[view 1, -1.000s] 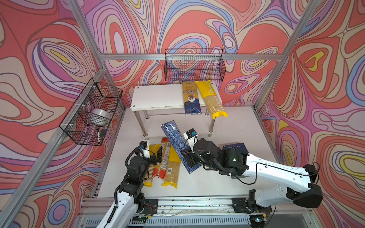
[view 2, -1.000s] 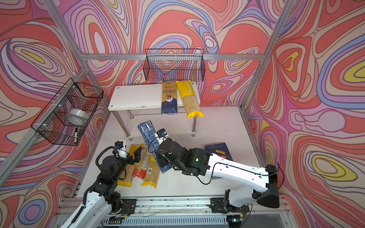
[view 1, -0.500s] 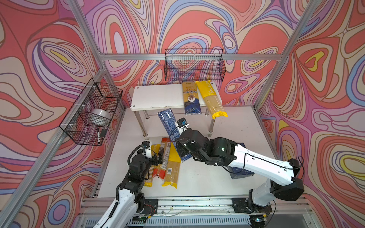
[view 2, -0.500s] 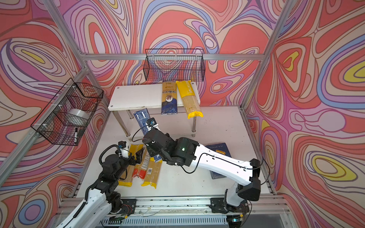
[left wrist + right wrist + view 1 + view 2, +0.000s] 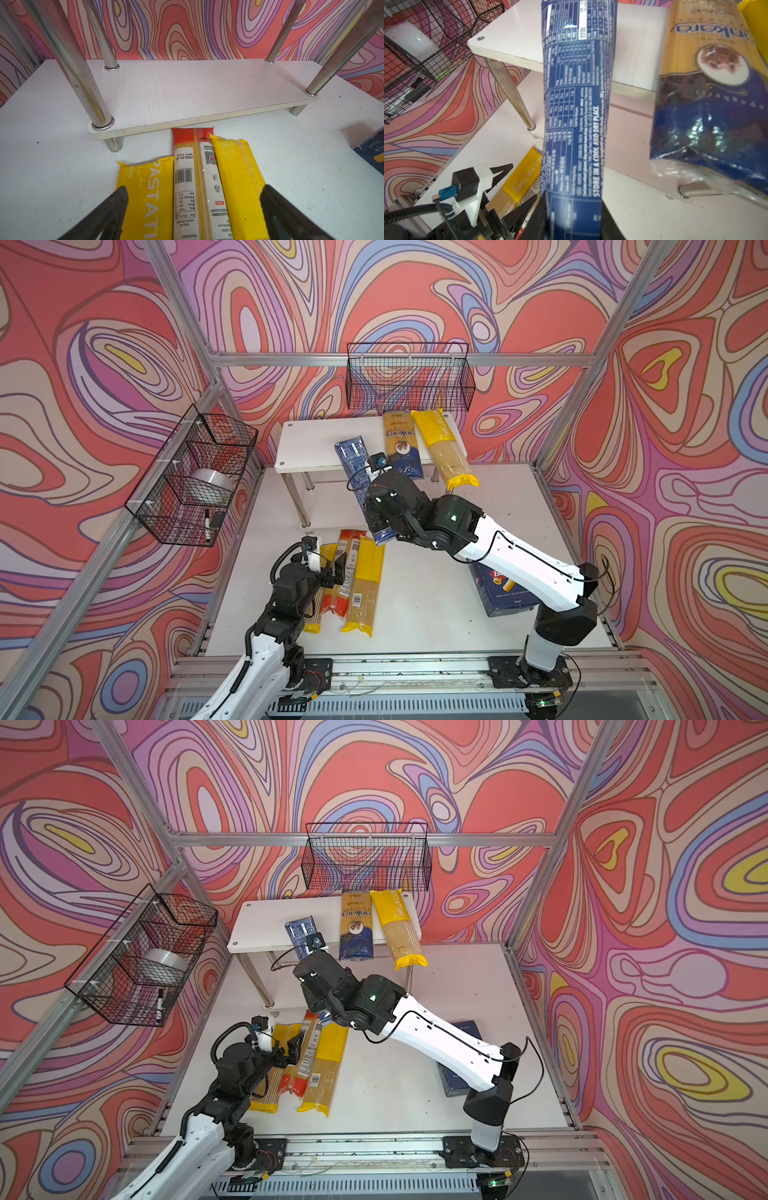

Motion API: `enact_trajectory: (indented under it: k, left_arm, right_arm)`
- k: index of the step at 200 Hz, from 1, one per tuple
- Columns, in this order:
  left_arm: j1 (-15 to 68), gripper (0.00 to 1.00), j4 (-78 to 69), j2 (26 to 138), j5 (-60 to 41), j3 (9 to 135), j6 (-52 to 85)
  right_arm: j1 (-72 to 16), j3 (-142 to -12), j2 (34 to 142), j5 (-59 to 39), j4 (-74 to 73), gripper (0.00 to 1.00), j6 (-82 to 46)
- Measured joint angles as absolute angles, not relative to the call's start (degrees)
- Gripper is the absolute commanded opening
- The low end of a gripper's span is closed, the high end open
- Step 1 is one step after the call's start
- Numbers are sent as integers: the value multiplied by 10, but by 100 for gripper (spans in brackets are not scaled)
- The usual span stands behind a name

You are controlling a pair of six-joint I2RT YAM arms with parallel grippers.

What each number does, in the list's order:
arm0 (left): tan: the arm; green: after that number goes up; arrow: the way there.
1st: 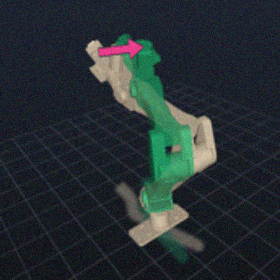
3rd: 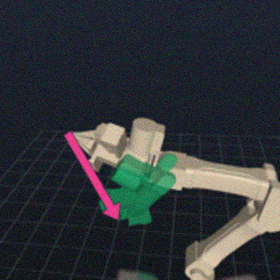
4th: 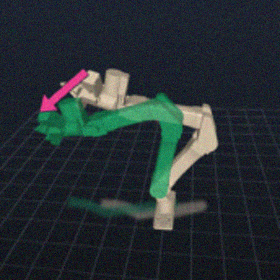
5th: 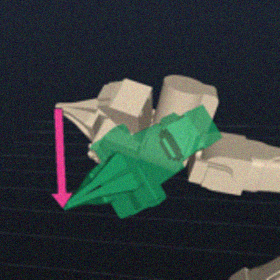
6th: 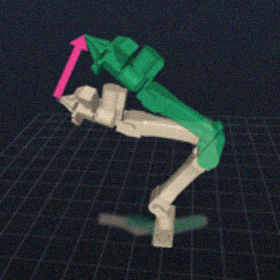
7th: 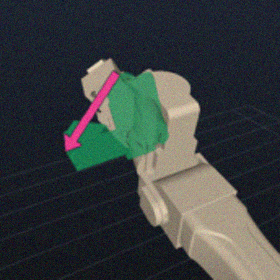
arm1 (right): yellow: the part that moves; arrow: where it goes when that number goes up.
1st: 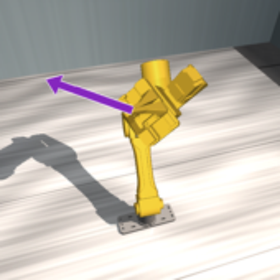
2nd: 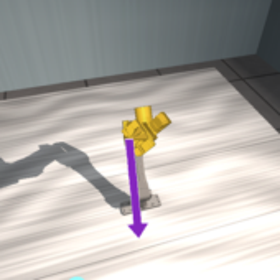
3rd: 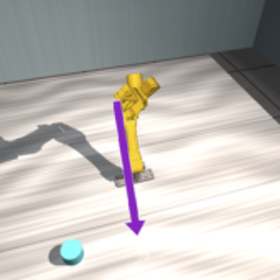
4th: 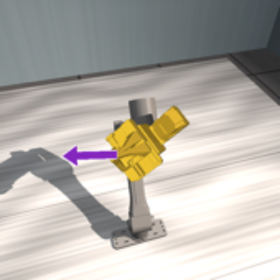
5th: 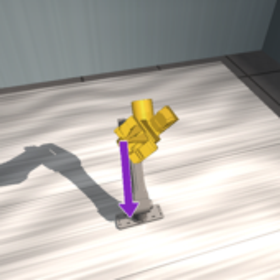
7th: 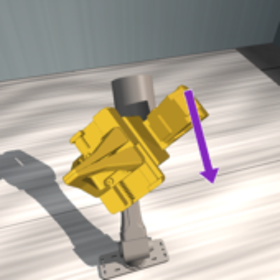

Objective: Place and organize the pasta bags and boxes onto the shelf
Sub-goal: 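Carry the dark blue box over the shelf beside the ankara bag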

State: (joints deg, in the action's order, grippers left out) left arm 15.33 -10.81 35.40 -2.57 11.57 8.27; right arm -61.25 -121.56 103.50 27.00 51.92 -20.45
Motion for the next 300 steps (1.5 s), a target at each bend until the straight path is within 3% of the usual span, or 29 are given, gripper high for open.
enact_trajectory:
  k: [125, 278, 300]
  left_arm:
    - [153, 100, -110, 354, -26, 116, 81]
    - [153, 100, -110, 354, -26, 116, 81]
    - [153, 100, -110, 354, -26, 116, 82]
  right_arm:
    - [-541, -1352, 1129, 237, 484, 0, -133]
    - [-504, -1369, 1168, 231, 405, 2, -128]
    - [-500, -1369, 1168, 231, 396, 7, -136]
